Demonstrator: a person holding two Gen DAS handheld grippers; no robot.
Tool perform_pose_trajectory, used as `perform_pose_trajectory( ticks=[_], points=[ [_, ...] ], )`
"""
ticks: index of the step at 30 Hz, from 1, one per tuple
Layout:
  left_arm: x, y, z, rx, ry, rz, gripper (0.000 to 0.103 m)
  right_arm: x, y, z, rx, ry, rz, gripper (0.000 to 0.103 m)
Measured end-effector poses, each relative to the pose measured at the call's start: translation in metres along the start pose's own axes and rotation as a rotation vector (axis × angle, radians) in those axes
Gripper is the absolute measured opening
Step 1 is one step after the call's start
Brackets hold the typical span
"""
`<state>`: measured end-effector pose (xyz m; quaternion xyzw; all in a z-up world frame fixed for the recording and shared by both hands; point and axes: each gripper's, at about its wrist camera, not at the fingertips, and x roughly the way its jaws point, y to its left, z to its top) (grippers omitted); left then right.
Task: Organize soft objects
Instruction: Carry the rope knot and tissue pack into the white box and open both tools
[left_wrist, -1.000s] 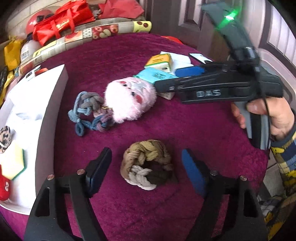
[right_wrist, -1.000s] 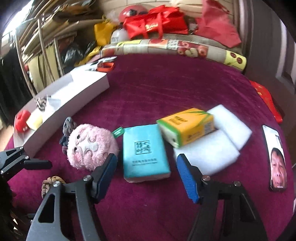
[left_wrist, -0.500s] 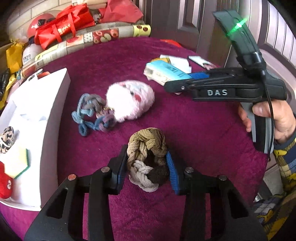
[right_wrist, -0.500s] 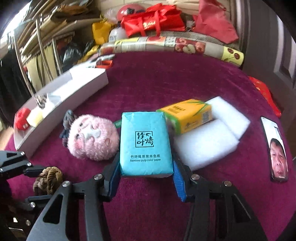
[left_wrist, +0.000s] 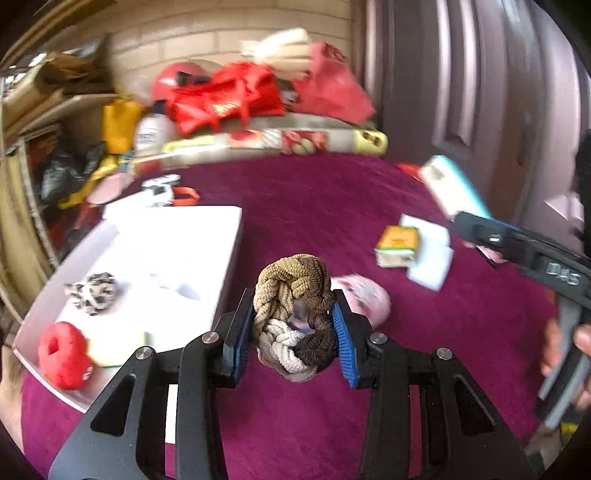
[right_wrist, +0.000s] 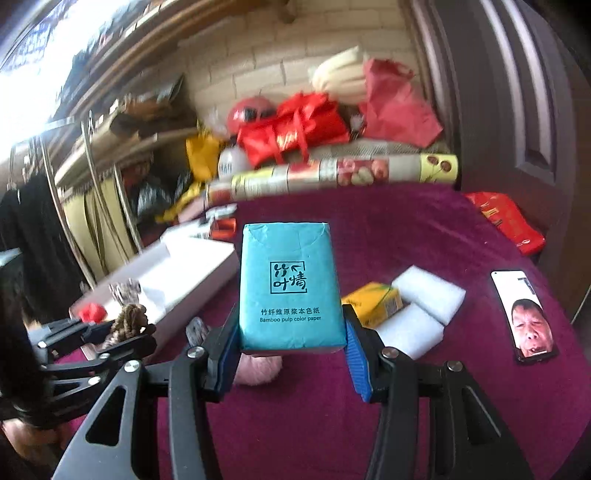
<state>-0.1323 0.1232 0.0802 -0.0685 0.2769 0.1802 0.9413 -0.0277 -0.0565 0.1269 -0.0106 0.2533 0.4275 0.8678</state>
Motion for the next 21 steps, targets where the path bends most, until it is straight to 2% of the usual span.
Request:
perform_pose_trajectory(
  ticks=[6, 13, 21],
  points=[
    [-0.012, 0.007, 0.003, 0.004, -0.038, 0.048, 0.039, -0.011, 0.004, 0.009, -0.009, -0.054, 0.017, 0.05],
    [-0.026, 0.019, 0.005, -0.022, -0.061, 0.061, 0.039, -0.012, 0.012, 0.012, -0.01, -0.056, 0.04, 0.05],
    [-0.041, 0.049, 0.006, -0.08, -0.082, 0.126, 0.039, -0.014, 0.024, 0.015, -0.02, -0.061, 0.065, 0.05]
  ],
)
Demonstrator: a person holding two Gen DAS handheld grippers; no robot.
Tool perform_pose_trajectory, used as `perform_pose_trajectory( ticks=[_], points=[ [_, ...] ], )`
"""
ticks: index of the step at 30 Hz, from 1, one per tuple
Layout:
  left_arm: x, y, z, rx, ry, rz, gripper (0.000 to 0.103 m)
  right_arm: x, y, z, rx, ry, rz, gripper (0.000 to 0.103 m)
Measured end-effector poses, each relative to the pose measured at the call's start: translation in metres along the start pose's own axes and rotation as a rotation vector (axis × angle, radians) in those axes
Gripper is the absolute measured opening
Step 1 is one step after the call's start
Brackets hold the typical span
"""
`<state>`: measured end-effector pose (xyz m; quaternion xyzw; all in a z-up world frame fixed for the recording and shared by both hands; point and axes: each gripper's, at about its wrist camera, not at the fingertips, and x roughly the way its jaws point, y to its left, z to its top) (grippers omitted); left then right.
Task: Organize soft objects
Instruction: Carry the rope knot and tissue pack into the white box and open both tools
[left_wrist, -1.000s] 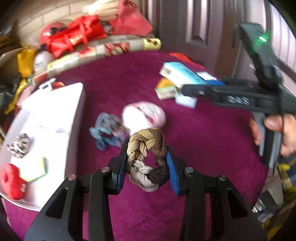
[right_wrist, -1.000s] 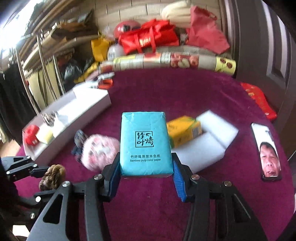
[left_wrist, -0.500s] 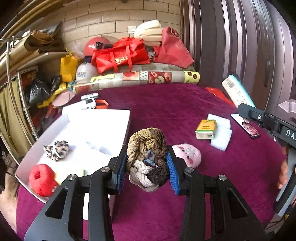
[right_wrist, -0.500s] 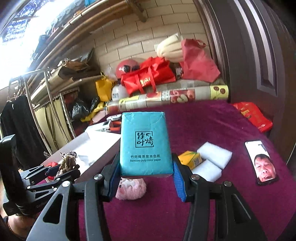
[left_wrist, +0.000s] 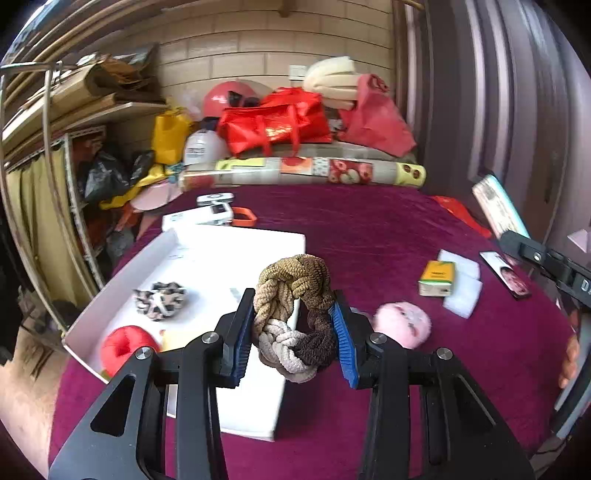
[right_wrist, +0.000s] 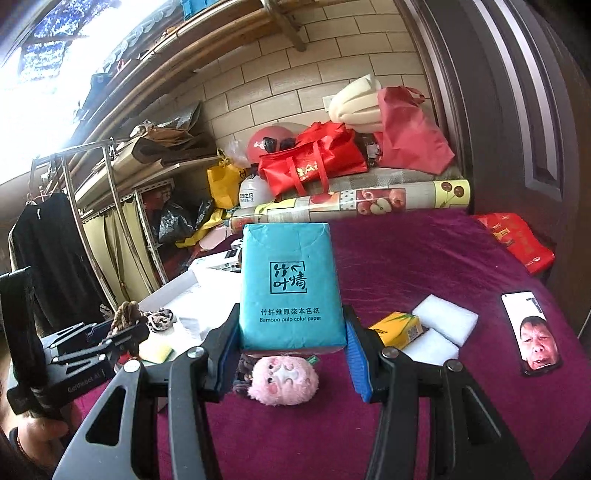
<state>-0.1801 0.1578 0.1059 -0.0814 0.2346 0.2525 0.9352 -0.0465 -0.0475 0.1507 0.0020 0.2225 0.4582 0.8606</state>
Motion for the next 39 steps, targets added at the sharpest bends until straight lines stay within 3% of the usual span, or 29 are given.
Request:
perform_pose_trajectory(
  ticks=[14, 39],
  points=[
    [-0.012, 0.056, 0.0, -0.092, -0.019, 0.131, 0.039, 0.014, 0.037, 0.007, -0.051, 0.019, 0.057, 0.05],
    [-0.017, 0.096, -0.002, -0.142, -0.029, 0.187, 0.039, 0.049, 0.086, 0.02, -0.125, 0.056, 0.123, 0.05]
  ],
)
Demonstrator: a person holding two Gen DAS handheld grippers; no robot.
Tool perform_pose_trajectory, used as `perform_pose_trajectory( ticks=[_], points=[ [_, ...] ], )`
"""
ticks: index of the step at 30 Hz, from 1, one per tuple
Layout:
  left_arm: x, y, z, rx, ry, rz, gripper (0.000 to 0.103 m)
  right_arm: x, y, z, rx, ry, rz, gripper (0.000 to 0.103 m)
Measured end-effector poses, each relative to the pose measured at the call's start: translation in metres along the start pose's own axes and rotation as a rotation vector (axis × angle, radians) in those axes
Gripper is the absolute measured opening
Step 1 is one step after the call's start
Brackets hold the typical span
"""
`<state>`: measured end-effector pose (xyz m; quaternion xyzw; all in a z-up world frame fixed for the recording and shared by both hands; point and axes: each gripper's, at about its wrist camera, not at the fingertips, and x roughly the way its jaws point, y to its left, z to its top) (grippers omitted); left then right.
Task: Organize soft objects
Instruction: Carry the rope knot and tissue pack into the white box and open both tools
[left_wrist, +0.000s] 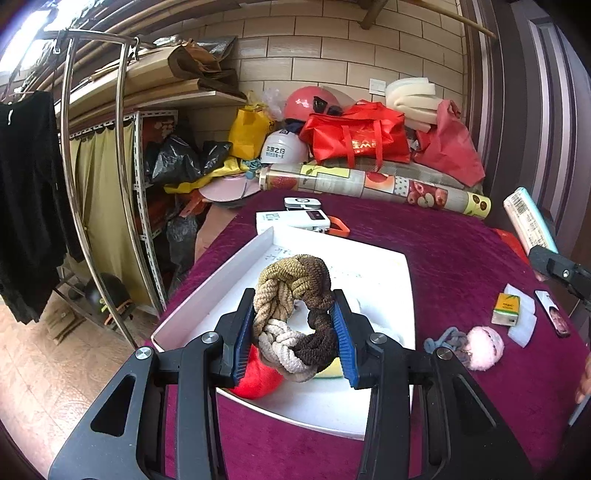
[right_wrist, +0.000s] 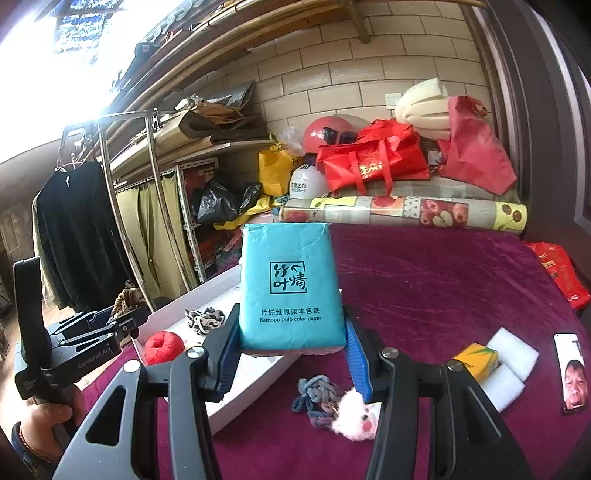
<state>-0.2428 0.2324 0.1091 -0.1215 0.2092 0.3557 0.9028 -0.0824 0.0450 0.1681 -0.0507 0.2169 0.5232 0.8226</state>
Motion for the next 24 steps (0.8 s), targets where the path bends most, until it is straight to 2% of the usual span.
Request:
perform_pose_trajectory(
  ticks=[5, 8, 14, 18, 24],
  points=[
    [0.014, 0.011, 0.019, 0.01, 0.003, 0.013, 0.039, 0.028, 0.009, 0.006, 0.002, 0.05, 0.039, 0.05],
    [0.033, 0.019, 0.03, -0.019, 0.045, -0.036, 0.039, 0.056, 0.012, 0.006, 0.028, 0.111, 0.075, 0.05],
    [0.093, 0.027, 0.041, -0.062, 0.143, -0.064, 0.04, 0.117, 0.022, -0.004, 0.088, 0.227, 0.121, 0.05],
    [0.126, 0.025, 0.041, -0.049, 0.211, -0.045, 0.04, 0.146, 0.028, -0.011, 0.128, 0.266, 0.14, 0.05],
    [0.148, 0.036, 0.033, -0.082, 0.267, -0.017, 0.042, 0.169, 0.034, -0.017, 0.142, 0.303, 0.152, 0.05]
  ],
)
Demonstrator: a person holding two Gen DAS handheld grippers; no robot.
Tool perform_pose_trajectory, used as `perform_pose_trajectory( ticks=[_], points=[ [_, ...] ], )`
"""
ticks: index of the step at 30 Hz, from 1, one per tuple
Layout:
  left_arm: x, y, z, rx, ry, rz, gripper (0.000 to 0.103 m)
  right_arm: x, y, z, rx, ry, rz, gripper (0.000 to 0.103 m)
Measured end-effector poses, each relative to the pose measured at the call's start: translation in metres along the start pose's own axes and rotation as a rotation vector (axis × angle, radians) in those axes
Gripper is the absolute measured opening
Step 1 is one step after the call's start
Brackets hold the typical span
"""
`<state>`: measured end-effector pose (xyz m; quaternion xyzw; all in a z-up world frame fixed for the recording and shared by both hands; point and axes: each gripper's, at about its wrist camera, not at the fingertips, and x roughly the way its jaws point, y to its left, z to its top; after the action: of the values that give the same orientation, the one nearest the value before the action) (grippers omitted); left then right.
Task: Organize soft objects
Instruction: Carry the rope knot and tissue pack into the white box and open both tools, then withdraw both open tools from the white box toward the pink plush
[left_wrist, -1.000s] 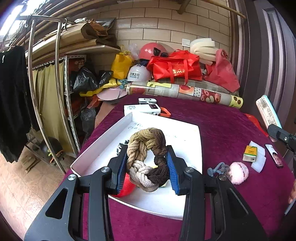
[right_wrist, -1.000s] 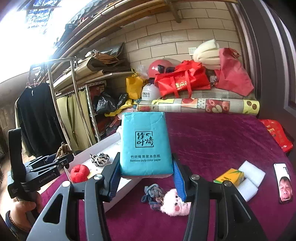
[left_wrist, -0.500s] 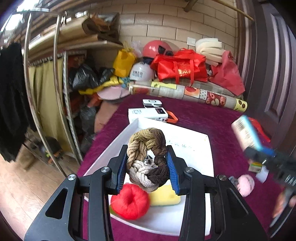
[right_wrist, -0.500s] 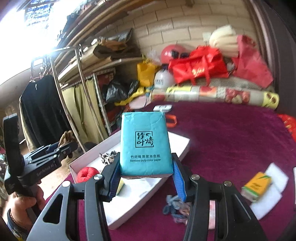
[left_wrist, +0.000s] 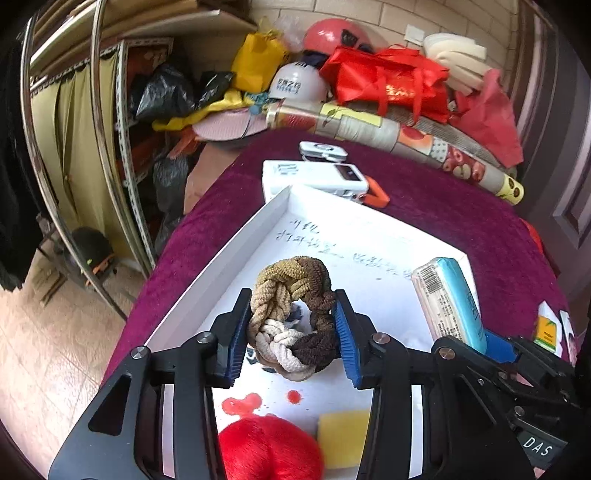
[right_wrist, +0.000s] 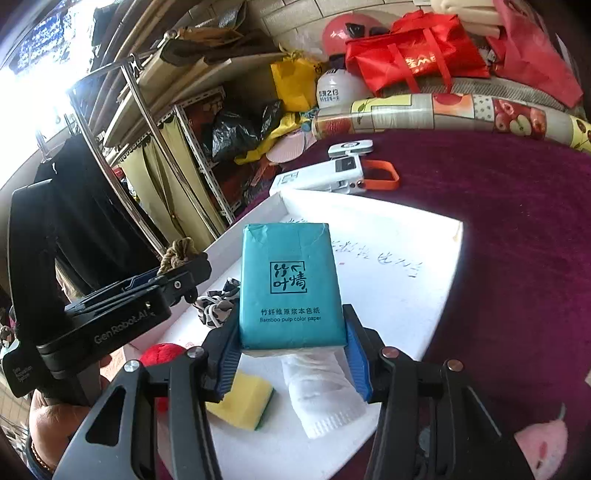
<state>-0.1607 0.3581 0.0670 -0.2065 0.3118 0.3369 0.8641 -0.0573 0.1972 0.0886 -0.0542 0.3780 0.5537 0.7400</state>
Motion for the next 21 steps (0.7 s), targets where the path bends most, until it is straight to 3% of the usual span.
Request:
perform_pose_trajectory(
  ticks=[2, 5, 7, 8, 10, 15, 21],
  points=[
    [0.002, 0.004, 0.0, -0.005, -0.003, 0.024, 0.047, 0.004, 0.001, 0.0, 0.003, 0.0, 0.002, 0.051],
    [0.001, 0.009, 0.003, -0.008, -0.016, 0.052, 0.07, 0.009, 0.002, 0.002, 0.012, -0.016, 0.017, 0.052],
    [-0.003, 0.012, 0.005, -0.011, -0.047, 0.101, 0.103, 0.009, 0.004, 0.002, 0.003, -0.022, 0.017, 0.075],
    [-0.007, 0.014, 0.005, -0.017, -0.064, 0.123, 0.103, 0.007, 0.006, 0.002, -0.01, -0.038, 0.009, 0.091],
    [-0.012, 0.019, 0.005, -0.031, -0.08, 0.128, 0.103, 0.001, 0.01, 0.001, -0.044, -0.074, -0.009, 0.102],
    [-0.026, 0.018, -0.001, -0.033, -0.113, 0.134, 0.103, -0.02, 0.017, -0.006, -0.104, -0.128, -0.028, 0.103],
    [-0.04, -0.002, -0.013, 0.028, -0.159, 0.183, 0.103, -0.047, -0.002, -0.014, -0.047, -0.168, -0.041, 0.103]
  ],
)
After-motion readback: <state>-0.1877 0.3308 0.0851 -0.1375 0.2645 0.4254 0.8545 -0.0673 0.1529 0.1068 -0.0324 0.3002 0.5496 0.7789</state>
